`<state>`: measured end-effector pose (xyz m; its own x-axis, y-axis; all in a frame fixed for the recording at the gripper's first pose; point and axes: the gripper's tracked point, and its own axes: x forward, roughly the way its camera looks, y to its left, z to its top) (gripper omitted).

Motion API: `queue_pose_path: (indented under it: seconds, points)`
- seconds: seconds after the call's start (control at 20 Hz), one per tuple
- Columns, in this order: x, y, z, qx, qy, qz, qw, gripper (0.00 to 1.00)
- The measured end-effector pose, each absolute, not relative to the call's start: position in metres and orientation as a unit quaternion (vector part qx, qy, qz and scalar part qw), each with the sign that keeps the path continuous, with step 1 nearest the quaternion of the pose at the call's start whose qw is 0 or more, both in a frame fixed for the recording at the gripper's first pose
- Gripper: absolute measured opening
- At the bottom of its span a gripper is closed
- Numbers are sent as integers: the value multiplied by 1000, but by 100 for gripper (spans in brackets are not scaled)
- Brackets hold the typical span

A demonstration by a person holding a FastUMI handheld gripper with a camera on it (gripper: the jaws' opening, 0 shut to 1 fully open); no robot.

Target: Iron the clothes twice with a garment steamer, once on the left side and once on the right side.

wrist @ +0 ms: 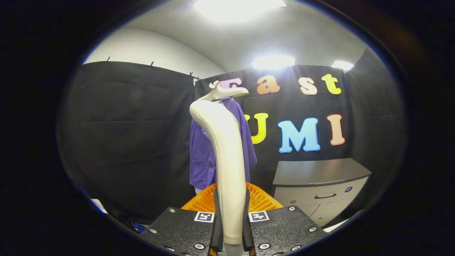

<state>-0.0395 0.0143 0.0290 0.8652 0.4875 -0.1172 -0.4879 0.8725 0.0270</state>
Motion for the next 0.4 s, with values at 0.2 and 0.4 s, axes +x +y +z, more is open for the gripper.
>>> queue_pose_path:
  seconds: [0.2,0.4]
  points:
    - [-34,11,44,11,37,231,972,21]
    - [-31,21,53,26,22,215,976,20]
